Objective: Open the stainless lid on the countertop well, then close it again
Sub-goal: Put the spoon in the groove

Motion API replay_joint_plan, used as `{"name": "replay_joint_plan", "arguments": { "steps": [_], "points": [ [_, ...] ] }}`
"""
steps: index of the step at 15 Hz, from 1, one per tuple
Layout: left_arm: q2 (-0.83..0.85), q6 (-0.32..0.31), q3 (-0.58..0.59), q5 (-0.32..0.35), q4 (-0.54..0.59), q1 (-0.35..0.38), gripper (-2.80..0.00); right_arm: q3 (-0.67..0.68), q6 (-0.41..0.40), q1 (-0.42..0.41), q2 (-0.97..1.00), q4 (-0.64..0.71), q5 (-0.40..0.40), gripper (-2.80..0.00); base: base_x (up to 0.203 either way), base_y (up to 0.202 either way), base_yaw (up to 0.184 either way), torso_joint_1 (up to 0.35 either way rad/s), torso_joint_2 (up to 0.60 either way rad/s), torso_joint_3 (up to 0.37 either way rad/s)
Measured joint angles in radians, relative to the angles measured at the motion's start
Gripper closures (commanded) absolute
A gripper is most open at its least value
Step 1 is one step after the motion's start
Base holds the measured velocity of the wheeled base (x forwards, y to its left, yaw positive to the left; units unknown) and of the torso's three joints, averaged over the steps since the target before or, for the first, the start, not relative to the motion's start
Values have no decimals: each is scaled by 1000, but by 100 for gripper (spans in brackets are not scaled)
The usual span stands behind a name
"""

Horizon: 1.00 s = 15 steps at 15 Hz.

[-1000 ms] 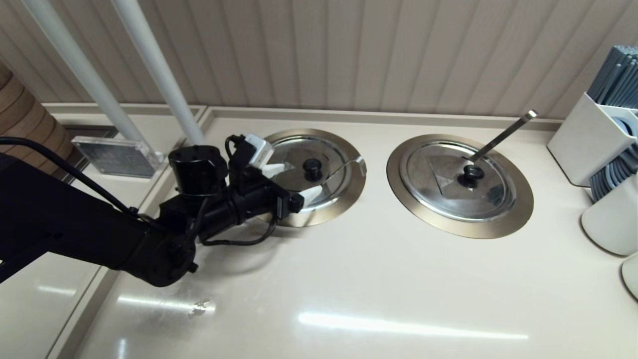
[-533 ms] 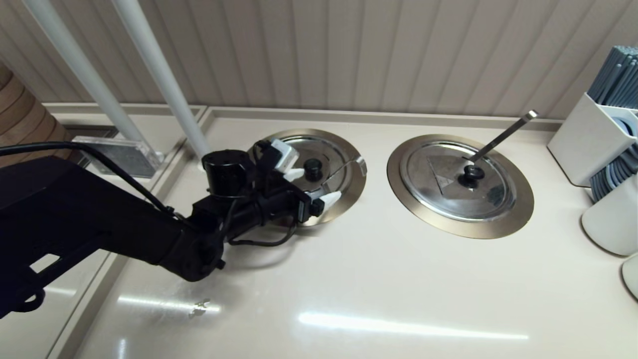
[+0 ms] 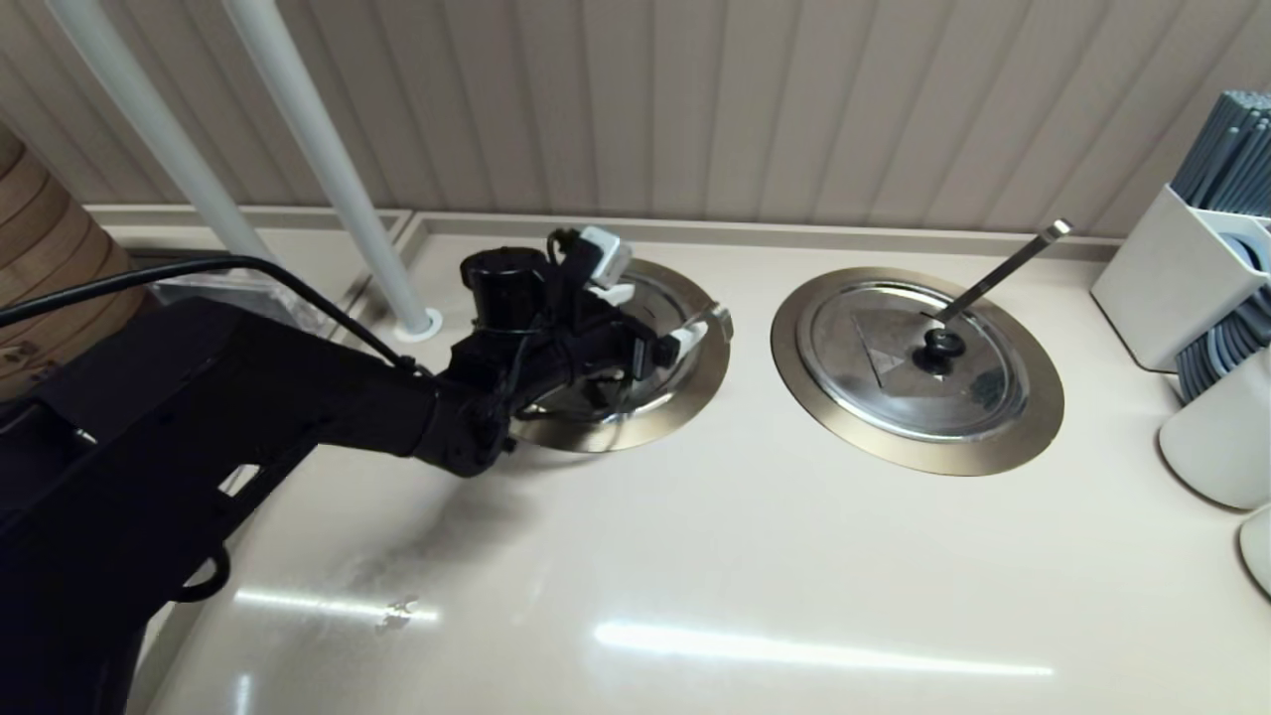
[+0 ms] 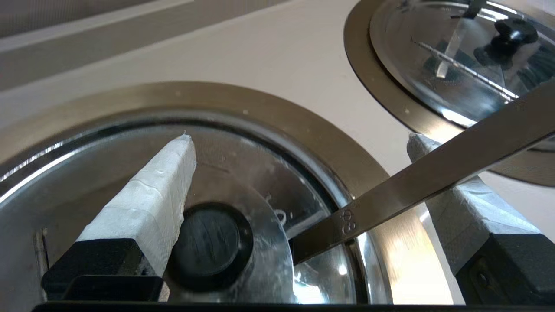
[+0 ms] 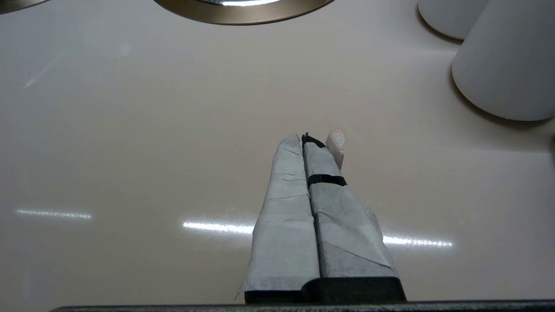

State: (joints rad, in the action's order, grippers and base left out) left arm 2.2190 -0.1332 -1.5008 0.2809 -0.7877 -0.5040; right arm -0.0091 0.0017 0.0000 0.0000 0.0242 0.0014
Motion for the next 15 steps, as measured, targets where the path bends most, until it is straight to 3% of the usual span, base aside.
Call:
{"name": "replay_joint_plan", "arguments": {
  "steps": [4, 7, 15],
  "points": [
    [115, 0, -287, -5, 171, 1, -280, 0, 0, 0, 0, 0, 0, 0, 0, 0, 0, 0, 0, 0],
    [179, 0, -427, -6, 273, 1, -280, 0, 0, 0, 0, 0, 0, 0, 0, 0, 0, 0, 0, 0],
    [234, 0, -479, -1, 290, 21, -280, 0, 0, 0, 0, 0, 0, 0, 0, 0, 0, 0, 0, 0]
  ]
}}
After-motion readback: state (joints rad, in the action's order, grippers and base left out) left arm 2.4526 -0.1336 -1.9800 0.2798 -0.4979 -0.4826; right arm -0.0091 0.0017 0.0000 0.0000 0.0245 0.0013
